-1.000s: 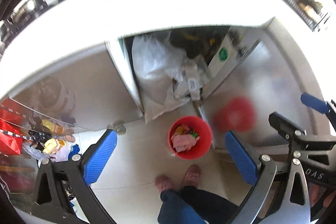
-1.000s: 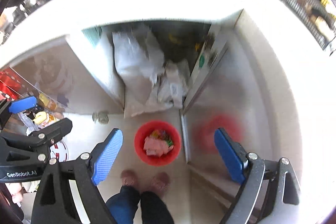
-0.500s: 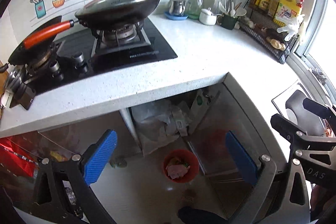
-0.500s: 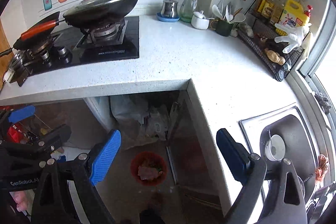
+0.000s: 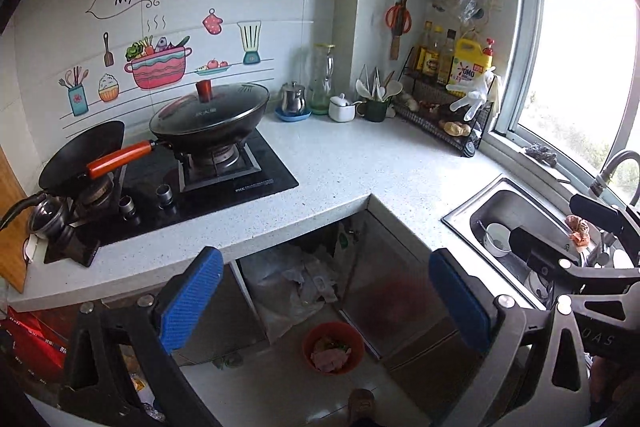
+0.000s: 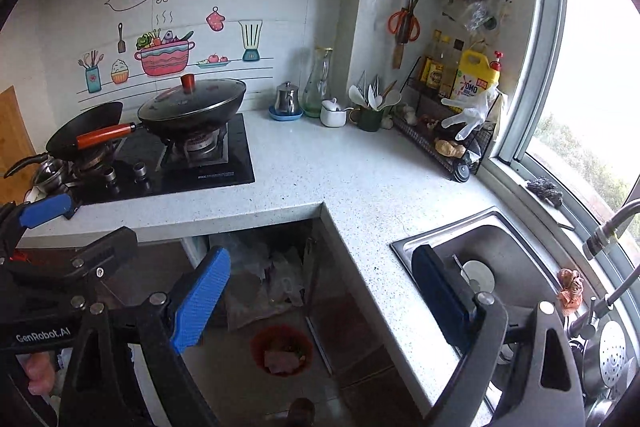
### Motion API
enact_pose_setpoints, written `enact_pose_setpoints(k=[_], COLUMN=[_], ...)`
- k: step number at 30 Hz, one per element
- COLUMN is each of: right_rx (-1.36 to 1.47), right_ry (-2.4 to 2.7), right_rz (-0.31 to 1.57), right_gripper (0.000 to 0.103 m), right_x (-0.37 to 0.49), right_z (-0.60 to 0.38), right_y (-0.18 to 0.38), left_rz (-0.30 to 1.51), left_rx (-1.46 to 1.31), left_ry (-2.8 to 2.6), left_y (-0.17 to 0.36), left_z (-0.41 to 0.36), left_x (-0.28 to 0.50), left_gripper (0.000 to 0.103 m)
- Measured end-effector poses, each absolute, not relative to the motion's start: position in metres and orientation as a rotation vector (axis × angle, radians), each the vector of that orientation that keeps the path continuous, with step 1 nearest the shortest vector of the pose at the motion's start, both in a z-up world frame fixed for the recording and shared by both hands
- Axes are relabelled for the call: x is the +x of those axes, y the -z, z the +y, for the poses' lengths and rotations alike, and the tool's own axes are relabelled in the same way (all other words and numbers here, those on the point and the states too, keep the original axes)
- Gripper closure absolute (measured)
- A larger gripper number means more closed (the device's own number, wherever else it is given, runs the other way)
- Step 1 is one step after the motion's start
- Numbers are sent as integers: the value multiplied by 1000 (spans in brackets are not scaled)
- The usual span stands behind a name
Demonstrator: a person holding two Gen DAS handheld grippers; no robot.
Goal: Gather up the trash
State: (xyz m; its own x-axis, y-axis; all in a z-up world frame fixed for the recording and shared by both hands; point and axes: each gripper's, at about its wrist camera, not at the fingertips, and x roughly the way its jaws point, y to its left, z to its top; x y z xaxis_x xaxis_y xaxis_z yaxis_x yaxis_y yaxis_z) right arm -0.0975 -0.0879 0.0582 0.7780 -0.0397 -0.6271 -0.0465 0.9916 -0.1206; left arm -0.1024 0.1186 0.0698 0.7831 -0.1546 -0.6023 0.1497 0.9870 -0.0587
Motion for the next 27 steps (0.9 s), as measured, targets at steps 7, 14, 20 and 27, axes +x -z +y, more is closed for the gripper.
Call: enact_pose_setpoints(k=[7,14,20,27], right_rx=[-129,-100,-95,-97], right_ry=[58,61,62,71], right_rz=[656,680,685,689], right_gripper=[11,11,11,11], right_x=[-126,-145,-152,-159], right_z=[-93,-98,-96,-94], right_y=[-67,-59,-57,-53], left_rz=[653,665,665,678], left_rx=[-22,7,9,3], left_ry=[214,207,195,194], left_y=[-77,-73,-71,-67], left_z=[111,102,94,87], left_x=[-140,-164,-171,-173], left_gripper=[1,1,1,1])
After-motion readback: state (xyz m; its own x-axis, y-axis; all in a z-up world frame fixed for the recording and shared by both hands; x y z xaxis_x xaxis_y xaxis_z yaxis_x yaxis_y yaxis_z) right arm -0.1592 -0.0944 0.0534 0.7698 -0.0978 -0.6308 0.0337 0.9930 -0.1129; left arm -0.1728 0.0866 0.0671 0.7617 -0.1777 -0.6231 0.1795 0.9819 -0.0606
